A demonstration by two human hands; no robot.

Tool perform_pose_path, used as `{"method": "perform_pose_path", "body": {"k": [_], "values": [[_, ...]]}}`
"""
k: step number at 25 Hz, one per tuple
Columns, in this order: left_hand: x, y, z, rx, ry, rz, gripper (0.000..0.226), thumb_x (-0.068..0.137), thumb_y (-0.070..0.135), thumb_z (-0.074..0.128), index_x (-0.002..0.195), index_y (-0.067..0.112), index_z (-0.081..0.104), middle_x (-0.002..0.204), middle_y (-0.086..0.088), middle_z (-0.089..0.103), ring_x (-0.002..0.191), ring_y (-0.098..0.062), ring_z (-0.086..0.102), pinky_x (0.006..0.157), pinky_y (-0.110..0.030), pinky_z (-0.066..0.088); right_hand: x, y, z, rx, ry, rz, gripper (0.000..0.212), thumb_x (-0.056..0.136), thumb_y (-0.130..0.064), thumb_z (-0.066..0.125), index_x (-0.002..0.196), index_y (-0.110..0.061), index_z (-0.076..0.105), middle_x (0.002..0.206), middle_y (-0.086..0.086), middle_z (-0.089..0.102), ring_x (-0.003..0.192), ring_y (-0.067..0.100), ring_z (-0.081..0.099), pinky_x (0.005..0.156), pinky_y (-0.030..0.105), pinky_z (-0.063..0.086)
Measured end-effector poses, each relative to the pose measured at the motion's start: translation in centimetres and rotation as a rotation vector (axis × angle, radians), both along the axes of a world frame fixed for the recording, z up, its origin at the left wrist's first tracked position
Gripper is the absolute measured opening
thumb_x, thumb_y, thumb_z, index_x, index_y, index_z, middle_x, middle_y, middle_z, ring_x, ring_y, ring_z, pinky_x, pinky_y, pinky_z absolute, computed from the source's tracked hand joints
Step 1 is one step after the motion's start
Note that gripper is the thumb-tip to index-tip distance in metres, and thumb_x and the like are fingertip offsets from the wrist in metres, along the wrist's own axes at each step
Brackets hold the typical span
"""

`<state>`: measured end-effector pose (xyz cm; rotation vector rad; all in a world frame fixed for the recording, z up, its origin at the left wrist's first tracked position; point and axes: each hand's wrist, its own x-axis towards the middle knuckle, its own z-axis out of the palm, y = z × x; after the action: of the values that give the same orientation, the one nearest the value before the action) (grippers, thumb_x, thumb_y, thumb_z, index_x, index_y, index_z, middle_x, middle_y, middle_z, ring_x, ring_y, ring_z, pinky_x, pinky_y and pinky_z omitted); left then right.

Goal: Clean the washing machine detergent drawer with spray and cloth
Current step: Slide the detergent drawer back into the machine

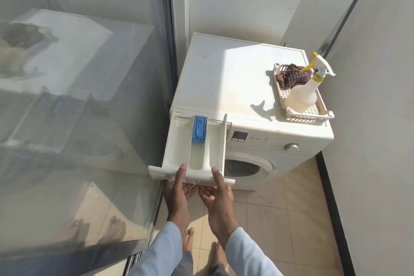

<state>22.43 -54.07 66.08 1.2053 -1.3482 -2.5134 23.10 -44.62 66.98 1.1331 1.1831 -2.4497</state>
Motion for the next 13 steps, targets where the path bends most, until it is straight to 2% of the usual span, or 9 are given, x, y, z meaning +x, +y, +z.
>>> {"method": "perform_pose_path", "body": {"k": [5,8,13], "values": [[1.5,-0.5,-1.7,0.036,-0.057,-0.035,0.057,0.092,0.03,0.074,0.141,0.009,0.055,0.123,-0.022,0.07,0.099,-0.034,0.075,0.07,-0.035,0.063,1.5,0.2,-1.5,0.011,-0.061,0.006,0.076,0.071,-0.039,0.09,0.129,-0.007,0.054,0.111,0.026,0.069,0.086,0.03,0.07,0.077,0.035,0.062],[0.9,-0.8,-2.8,0.069,-0.055,-0.08,0.063,0.087,0.034,0.078,0.14,0.008,0.056,0.123,-0.023,0.071,0.1,-0.035,0.075,0.067,-0.032,0.063,1.0,0.4,-2.5,0.034,-0.101,0.025,0.069,0.076,-0.038,0.087,0.127,-0.005,0.053,0.119,0.031,0.067,0.089,0.033,0.071,0.081,0.039,0.063],[-0.1,-1.3,-4.7,0.078,-0.044,-0.102,0.075,0.077,0.037,0.085,0.14,0.007,0.056,0.124,-0.024,0.07,0.094,-0.03,0.078,0.071,-0.036,0.062,0.1,0.5,-4.2,0.049,-0.113,0.042,0.069,0.075,-0.038,0.086,0.127,-0.005,0.055,0.121,0.033,0.067,0.088,0.032,0.072,0.085,0.04,0.061]]}}
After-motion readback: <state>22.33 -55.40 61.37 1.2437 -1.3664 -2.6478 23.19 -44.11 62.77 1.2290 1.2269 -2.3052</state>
